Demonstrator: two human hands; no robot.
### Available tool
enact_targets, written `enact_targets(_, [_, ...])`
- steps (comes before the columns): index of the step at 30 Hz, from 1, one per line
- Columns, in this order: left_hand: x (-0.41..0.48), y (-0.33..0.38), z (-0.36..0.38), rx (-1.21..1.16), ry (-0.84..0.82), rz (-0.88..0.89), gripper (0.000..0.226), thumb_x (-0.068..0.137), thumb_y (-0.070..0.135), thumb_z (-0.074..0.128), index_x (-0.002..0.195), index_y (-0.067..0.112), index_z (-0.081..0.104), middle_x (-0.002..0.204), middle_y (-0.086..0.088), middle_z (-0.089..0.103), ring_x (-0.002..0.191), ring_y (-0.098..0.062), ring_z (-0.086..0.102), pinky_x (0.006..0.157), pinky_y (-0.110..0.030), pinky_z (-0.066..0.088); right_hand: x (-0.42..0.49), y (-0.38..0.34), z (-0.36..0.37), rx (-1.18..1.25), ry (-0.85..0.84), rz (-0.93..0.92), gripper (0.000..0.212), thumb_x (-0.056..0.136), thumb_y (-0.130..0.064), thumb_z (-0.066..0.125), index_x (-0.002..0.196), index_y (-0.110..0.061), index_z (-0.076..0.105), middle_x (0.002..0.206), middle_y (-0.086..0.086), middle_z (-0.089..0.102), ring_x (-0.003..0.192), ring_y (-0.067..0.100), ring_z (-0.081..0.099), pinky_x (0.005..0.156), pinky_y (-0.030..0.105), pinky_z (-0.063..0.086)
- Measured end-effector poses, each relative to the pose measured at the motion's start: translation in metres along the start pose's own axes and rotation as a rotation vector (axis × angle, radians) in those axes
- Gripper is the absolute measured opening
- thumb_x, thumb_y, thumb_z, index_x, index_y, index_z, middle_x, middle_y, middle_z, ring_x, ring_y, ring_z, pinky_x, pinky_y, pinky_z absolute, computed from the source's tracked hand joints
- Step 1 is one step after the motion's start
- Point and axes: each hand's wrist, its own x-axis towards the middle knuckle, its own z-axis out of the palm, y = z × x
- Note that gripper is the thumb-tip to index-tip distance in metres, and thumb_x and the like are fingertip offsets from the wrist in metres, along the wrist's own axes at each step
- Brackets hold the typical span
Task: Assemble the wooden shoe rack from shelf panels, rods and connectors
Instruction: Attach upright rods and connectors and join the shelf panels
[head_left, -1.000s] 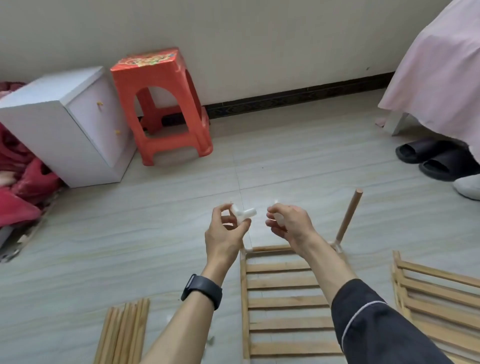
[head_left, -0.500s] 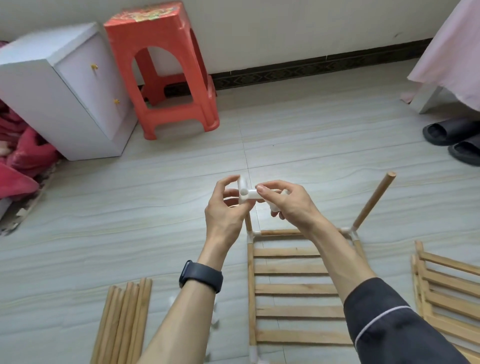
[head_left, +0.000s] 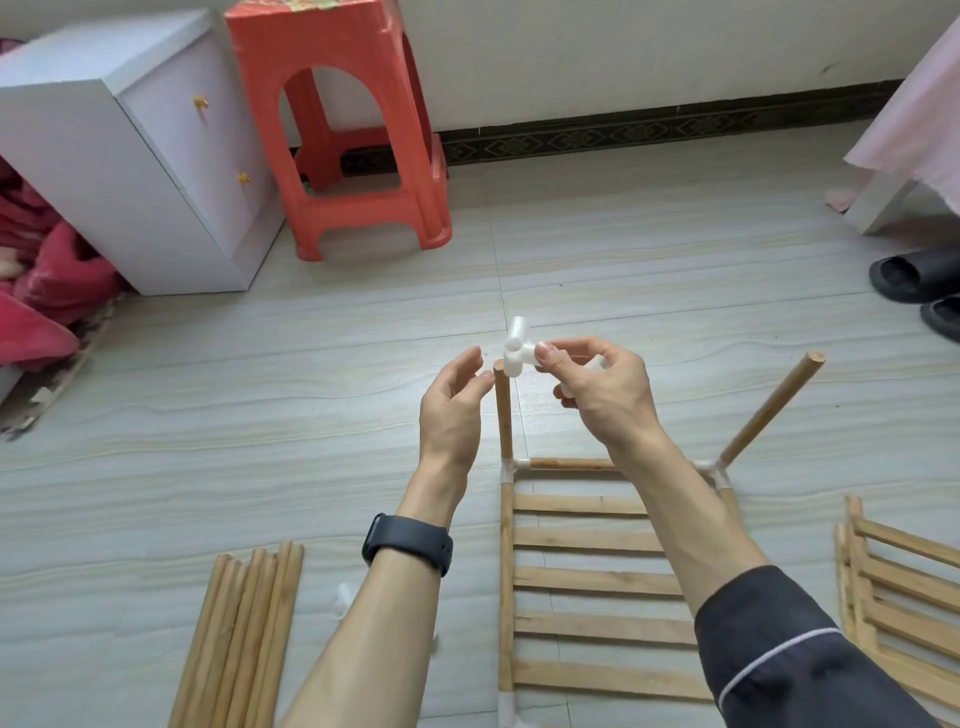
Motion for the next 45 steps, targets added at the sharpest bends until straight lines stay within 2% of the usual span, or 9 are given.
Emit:
enact_targets(7, [0.001,-0.007,0.009,0.005,-0.112,-0.058,0.042,0.107,0.047,0.035,0.120,0.033,0.072,0.122,0.019,0.070,0.118,0.002,0.060,0.101,-0.035,0.041,-0.003,0.008,0.011,-0.021,0.080,-0.005,0.023,0.082,-0.048,0.081,0.091,-0.028,0.077,0.089,0.001,0.076,0.063,0.007,0.067,0.067,0.029,0.052])
enact_targets(12, [0.006,-0.008,0.014,0.004,-0.081,-0.003,0.040,0.099,0.061,0.046,0.091,0.040,0.079,0.106,0.017,0.075,0.103,0.003,0.067,0.093,-0.030,0.046,-0.007,0.013,0.027,-0.175,0.123,-0.014,0.030,0.076,-0.060,0.082,0.082,-0.032,0.074,0.079,-0.007,0.072,0.080,0.014,0.072,0.076,0.030,0.055])
enact_targets(18, [0.021,-0.007,0.014,0.006,-0.028,-0.080,0.025,0.095,0.052,0.061,0.080,0.040,0.078,0.080,0.015,0.074,0.100,-0.010,0.068,0.082,-0.030,0.045,-0.010,0.017,0.026,-0.212,0.013,0.059,0.029,0.092,-0.050,0.068,0.081,-0.024,0.073,0.076,-0.011,0.076,0.058,0.006,0.067,0.069,0.029,0.050])
enact_targets(21, [0.024,-0.005,0.018,0.065,-0.012,-0.056,0.028,0.096,0.054,0.058,0.075,0.047,0.075,0.069,0.023,0.068,0.084,-0.002,0.062,0.072,-0.028,0.043,-0.003,0.015,0.018,-0.142,0.055,0.031,0.017,0.094,-0.046,0.068,0.099,-0.029,0.071,0.080,-0.010,0.077,0.057,0.006,0.065,0.071,0.031,0.053])
enact_targets(24, [0.022,-0.009,0.023,0.070,0.010,-0.018,0.029,0.097,0.055,0.057,0.082,0.039,0.075,0.066,0.023,0.066,0.070,0.003,0.057,0.071,-0.026,0.042,0.005,0.011,0.015,-0.156,0.023,-0.004,0.015,0.094,-0.047,0.068,0.106,-0.038,0.070,0.082,-0.009,0.077,0.062,0.008,0.067,0.075,0.031,0.056])
enact_targets(32, [0.033,-0.010,0.020,0.130,-0.016,0.057,0.027,0.101,0.049,0.053,0.089,0.034,0.073,0.079,0.018,0.069,0.082,0.003,0.062,0.075,-0.020,0.043,0.011,0.001,0.006,-0.154,0.036,0.076,0.016,0.091,-0.046,0.073,0.100,-0.033,0.070,0.084,-0.006,0.077,0.062,0.006,0.065,0.065,0.025,0.050])
enact_targets(37, [0.037,0.015,0.015,0.251,-0.030,0.019,0.019,0.099,0.032,0.056,0.091,0.033,0.073,0.095,0.012,0.070,0.095,-0.011,0.063,0.075,-0.025,0.043,0.016,-0.023,-0.058,0.420,0.013,0.345,0.018,0.092,-0.016,0.069,0.104,-0.004,0.061,0.098,0.013,0.059,0.068,0.016,0.060,0.064,0.026,0.051])
enact_targets(41, [0.025,0.052,0.058,0.562,0.038,0.289,0.020,0.098,0.027,0.047,0.106,0.032,0.066,0.107,0.011,0.067,0.106,-0.013,0.061,0.089,-0.035,0.050,0.017,-0.043,-0.126,0.525,0.040,0.260,0.018,0.099,-0.015,0.064,0.104,0.002,0.062,0.097,0.017,0.063,0.077,0.021,0.069,0.071,0.028,0.059])
enact_targets(45, [-0.005,0.074,0.140,0.610,-0.388,0.516,0.035,0.093,0.042,0.065,0.126,0.037,0.057,0.116,0.011,0.064,0.109,-0.008,0.058,0.090,-0.028,0.048,0.005,-0.047,-0.178,0.400,0.044,0.180,0.042,0.100,-0.036,0.061,0.114,0.003,0.067,0.108,0.018,0.075,0.089,0.023,0.074,0.075,0.030,0.061])
